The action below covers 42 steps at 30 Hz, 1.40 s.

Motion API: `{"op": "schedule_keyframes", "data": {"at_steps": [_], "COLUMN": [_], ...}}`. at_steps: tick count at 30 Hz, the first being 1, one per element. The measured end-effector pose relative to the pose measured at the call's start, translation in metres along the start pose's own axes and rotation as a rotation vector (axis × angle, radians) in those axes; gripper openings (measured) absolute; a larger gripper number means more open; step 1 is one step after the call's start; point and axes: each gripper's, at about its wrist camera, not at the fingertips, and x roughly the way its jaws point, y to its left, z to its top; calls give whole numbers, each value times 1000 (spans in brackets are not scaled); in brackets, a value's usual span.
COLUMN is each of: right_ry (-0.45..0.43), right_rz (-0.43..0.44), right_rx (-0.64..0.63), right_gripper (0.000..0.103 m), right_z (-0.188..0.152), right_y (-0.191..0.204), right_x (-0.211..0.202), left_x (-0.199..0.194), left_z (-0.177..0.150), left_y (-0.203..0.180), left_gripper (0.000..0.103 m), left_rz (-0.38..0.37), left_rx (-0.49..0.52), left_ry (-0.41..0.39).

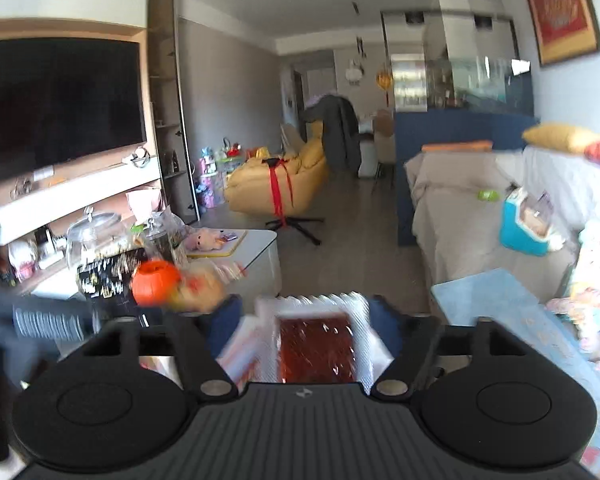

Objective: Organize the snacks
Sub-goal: 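Drop the jerky square into the pink box with the right gripper while the left drops its packet, then grasp the blue seaweed packet with the right gripper while the left grasps the small orange packet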

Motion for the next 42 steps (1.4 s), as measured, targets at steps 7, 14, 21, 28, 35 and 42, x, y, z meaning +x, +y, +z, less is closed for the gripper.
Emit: {"op": "schedule_keyframes", "data": {"at_steps": [7,14,21,28,35,42], "right_ry": [164,295,632,596,514,447], "right_rz": [-37,107,209,151,181,140], "right_rx": [40,-39,80,-41,-224,-255], "right_gripper": [77,77,77,96,87,87], "right_z": [-32,-93,-137,-150,-168,-187], "right_y": [-9,55,144,208,197,131], "right_x": [37,38,112,140,99,37], "left_x": [-30,-102,-144,-148,-120,-40], "left_z": [-40,-77,-106,-108,-71,-23], "left_y": [52,121,152,166,167,192], "left_gripper": [44,44,44,44,44,44], "left_rz": [39,444,465,476,402,506], "left_rx": [-47,-146,-231,-237,-103,41], "left_ry": [-63,-126,-143,-132,-108,30]}}
